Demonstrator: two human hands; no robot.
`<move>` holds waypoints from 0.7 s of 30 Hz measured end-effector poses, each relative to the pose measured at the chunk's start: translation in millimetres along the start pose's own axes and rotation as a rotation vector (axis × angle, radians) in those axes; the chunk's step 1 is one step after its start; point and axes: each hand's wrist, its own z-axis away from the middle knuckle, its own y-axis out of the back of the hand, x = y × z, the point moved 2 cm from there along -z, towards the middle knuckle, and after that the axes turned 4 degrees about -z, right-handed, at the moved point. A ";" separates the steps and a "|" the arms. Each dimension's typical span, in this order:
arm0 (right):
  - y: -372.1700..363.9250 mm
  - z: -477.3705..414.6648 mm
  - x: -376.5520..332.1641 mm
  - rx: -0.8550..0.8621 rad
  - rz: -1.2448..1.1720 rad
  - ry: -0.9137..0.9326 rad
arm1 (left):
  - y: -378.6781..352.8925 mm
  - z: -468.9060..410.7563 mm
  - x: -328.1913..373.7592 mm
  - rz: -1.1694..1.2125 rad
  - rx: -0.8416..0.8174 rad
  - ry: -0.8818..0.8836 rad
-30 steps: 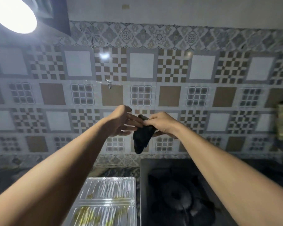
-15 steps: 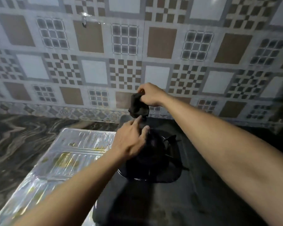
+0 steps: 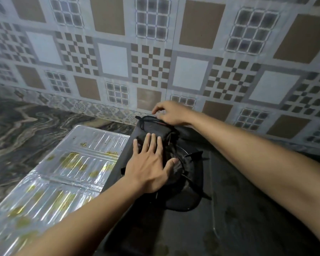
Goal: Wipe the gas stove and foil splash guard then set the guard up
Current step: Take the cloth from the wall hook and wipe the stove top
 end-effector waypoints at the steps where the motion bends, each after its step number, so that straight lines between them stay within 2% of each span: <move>1: -6.0 -8.6 -0.5 -0.016 -0.005 0.020 | 0.0 -0.1 -0.2 0.000 -0.003 0.012; 5: -36.8 -33.6 5.9 -0.274 0.099 0.060 | 0.2 -1.5 -0.6 -0.030 -0.023 0.047; 7: -41.1 -36.9 16.5 -0.328 0.117 0.092 | -0.3 -2.3 -0.8 -0.046 -0.035 0.047; 13: -25.6 -31.4 47.0 -0.397 0.098 0.093 | -2.9 -4.0 -0.8 -0.073 -0.033 0.040; 21: -7.6 -0.1 78.2 -0.383 0.028 0.007 | -3.7 -3.7 -0.1 -0.099 -0.042 0.036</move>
